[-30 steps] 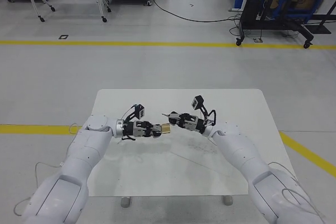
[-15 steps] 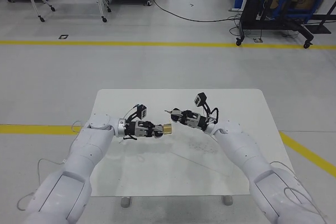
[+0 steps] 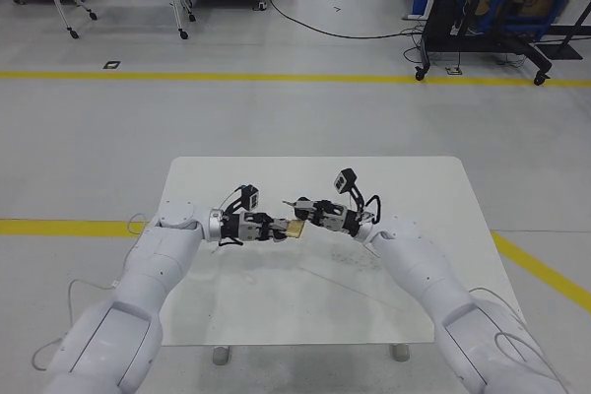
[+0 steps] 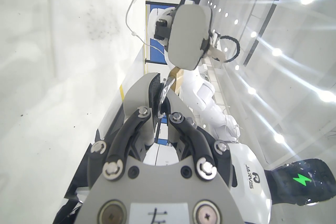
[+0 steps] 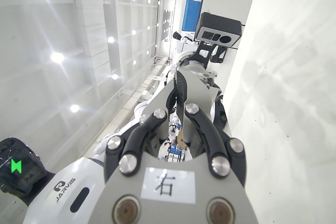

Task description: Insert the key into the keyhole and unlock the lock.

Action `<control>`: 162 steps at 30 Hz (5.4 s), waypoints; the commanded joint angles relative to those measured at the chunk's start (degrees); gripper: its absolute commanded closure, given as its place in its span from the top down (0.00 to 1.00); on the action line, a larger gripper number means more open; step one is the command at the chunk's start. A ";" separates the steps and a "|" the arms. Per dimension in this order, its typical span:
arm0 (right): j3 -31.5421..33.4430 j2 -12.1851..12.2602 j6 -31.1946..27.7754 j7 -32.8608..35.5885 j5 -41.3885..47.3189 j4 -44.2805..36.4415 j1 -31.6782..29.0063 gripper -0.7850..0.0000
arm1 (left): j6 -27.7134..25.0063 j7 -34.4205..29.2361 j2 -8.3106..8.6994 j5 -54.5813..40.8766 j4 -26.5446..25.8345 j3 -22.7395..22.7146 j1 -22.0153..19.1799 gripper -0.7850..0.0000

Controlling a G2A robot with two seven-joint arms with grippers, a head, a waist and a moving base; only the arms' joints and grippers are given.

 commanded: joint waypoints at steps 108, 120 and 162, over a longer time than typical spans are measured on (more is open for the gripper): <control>24.38 15.78 -6.02 -13.05 -44.77 -55.61 -31.88 0.00 | 29.87 26.78 -1.14 4.35 -16.61 1.63 2.52 0.00; 17.84 16.49 -12.13 -16.27 -85.62 -65.46 -26.18 0.00 | 42.61 16.62 -1.95 6.16 -13.20 5.62 0.38 0.00; 14.24 19.12 -8.92 -17.81 -106.73 -86.34 -29.22 0.00 | 41.08 12.11 -5.03 0.50 -2.76 6.60 -3.55 0.00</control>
